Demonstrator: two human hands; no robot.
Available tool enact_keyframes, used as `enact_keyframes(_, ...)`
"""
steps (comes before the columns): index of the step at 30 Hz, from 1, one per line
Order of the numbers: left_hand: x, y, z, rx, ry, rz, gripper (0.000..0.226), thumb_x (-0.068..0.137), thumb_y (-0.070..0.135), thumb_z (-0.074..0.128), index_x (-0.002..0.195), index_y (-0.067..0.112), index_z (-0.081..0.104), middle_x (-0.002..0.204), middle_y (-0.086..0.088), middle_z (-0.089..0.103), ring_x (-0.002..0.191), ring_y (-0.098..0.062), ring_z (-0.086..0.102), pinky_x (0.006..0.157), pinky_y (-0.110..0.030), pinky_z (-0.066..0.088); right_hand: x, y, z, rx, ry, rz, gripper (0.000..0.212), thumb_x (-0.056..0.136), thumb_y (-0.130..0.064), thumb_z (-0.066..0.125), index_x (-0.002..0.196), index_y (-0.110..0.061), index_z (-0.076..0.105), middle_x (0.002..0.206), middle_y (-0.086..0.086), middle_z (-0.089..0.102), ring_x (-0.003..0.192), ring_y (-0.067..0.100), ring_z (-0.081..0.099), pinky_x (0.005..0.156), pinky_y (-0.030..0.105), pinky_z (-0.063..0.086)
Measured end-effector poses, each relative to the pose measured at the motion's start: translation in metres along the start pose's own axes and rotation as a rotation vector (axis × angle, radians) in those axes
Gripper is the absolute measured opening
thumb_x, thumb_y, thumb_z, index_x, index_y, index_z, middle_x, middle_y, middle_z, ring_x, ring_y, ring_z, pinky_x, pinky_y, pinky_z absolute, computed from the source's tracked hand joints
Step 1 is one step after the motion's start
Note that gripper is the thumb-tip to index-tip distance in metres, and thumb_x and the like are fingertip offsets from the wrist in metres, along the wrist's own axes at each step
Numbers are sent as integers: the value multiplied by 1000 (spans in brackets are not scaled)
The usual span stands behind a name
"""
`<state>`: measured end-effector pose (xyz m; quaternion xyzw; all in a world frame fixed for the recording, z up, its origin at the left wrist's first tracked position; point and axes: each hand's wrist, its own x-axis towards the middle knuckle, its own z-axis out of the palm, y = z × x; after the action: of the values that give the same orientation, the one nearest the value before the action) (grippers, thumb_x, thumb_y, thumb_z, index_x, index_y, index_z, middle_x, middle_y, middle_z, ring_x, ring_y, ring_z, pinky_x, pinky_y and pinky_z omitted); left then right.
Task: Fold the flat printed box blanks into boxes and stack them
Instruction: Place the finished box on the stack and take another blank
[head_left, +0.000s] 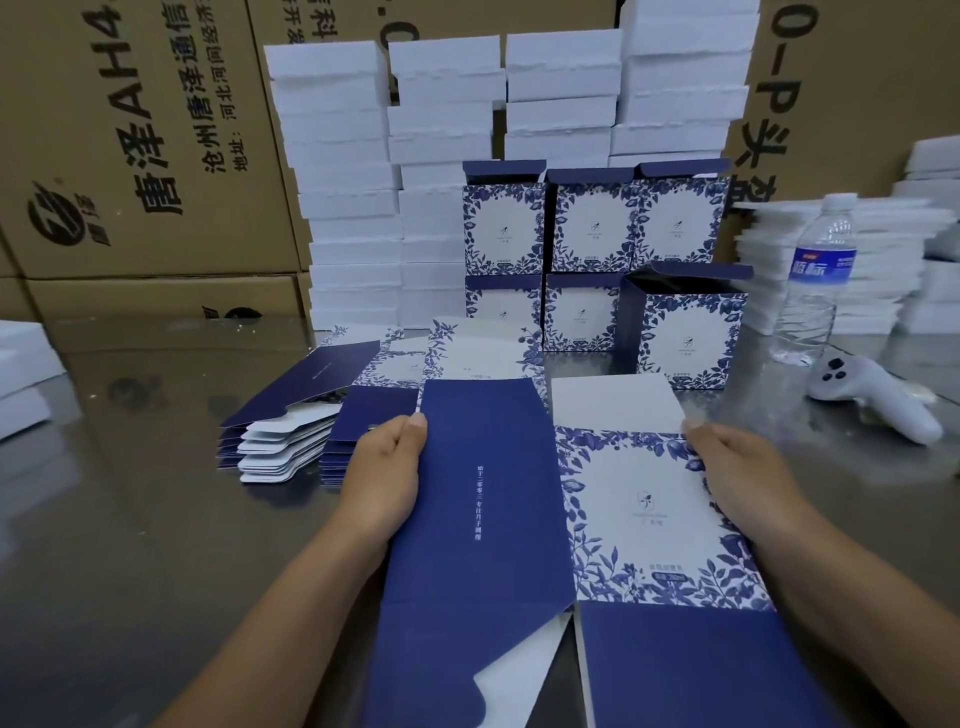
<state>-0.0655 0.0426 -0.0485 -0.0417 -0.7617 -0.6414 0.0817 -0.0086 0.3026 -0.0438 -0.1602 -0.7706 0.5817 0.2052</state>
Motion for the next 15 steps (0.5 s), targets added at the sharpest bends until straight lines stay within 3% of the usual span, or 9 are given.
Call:
enact_keyframes(4, -2, 2, 1, -201, -30, -81, 40, 99, 33, 46, 79, 15, 74, 82, 1, 74, 70, -15, 68, 62, -25, 52, -1, -5, -1, -39, 28, -25, 45, 98, -24, 46, 82, 17, 51, 64, 15, 38, 56, 17, 33, 50, 27, 19)
enact_keyframes(6, -2, 5, 0, -377, -102, -156, 42, 98, 37, 46, 77, 21, 78, 90, -1, 75, 75, -17, 71, 58, -26, 54, -2, -7, -1, -44, 46, -31, 48, 99, -26, 45, 90, 21, 51, 69, 31, 47, 59, 27, 40, 56, 25, 19)
enact_keyframes(8, -3, 13, 0, -534, -222, -182, 48, 97, 38, 42, 73, 20, 79, 84, -2, 75, 72, -16, 72, 54, -24, 54, -2, -6, -2, -25, 76, -20, 50, 99, -28, 45, 102, 21, 51, 97, 42, 57, 73, 49, 57, 58, 29, 29)
enact_keyframes(9, -2, 15, 1, -578, -272, -173, 50, 96, 38, 41, 69, 19, 79, 79, -1, 75, 68, -14, 72, 51, -22, 54, -3, -7, -2, -12, 88, 8, 49, 99, -29, 46, 104, 19, 54, 104, 39, 58, 82, 52, 59, 65, 41, 48)
enact_keyframes(10, -5, 20, 1, -620, -309, -166, 51, 94, 37, 41, 64, 19, 79, 73, 0, 75, 64, -12, 71, 47, -20, 52, -4, -8, -3, 8, 89, 35, 47, 98, -30, 46, 100, 15, 59, 103, 33, 62, 80, 48, 61, 77, 41, 50)
enact_keyframes(11, -6, 21, 1, -647, -351, -152, 50, 92, 38, 43, 60, 20, 78, 70, 1, 74, 60, -10, 71, 45, -18, 51, -5, -9, -3, 20, 79, 60, 44, 98, -31, 46, 93, 8, 65, 94, 24, 68, 71, 38, 62, 61, 32, 47)
enact_keyframes(13, -13, 29, 2, -664, -427, -128, 44, 82, 44, 46, 61, 24, 78, 71, 3, 74, 62, -8, 71, 46, -18, 51, -6, -10, -3, 42, 32, 95, 37, 98, -32, 47, 82, -7, 69, 70, 4, 68, 58, 20, 59, 51, 23, 39)
enact_keyframes(15, -17, 34, 3, -687, -483, -145, 46, 76, 51, 42, 62, 26, 78, 73, 6, 74, 64, -6, 71, 48, -18, 52, -9, -12, 0, 62, 3, 116, 37, 98, -31, 46, 77, -11, 68, 53, -5, 65, 47, 13, 59, 43, 19, 36)
